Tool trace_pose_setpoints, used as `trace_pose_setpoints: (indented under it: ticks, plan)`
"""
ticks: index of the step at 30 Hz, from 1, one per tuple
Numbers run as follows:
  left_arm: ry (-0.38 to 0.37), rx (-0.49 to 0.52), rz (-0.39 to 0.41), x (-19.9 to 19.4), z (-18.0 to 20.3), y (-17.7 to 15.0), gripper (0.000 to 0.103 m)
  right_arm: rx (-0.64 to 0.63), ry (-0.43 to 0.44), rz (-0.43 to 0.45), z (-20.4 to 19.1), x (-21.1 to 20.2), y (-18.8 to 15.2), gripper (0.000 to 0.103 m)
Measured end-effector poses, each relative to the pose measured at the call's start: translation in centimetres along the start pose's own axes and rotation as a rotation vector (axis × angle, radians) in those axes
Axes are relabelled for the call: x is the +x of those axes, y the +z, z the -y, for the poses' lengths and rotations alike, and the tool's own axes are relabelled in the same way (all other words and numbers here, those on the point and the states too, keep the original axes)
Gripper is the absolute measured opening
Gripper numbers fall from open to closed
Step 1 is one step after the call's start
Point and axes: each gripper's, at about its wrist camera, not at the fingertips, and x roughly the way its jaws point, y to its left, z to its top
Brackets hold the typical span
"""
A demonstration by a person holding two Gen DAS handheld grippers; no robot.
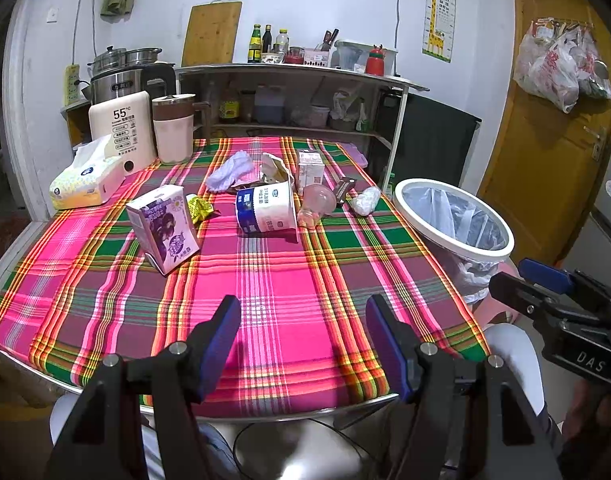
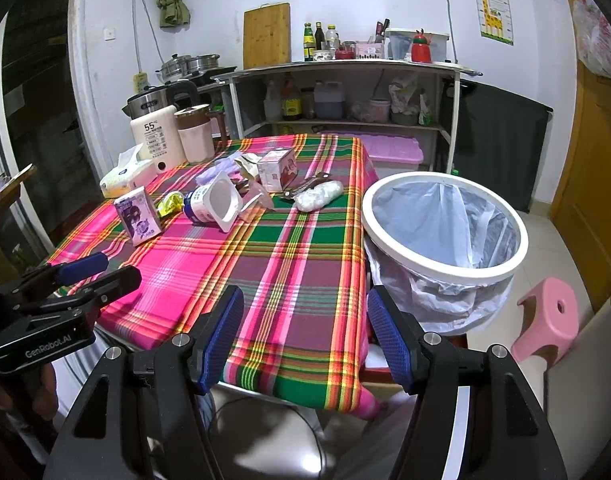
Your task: Collect trash
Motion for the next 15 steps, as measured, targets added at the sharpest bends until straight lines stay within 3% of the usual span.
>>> trace_pose_setpoints:
  ticks: [15]
  plan:
    - [0.0,0.002,0.0,0.02,0.09,0.0,0.067,0.001,-0.003,-0.003,0.38,0.36,-0.26,0.065]
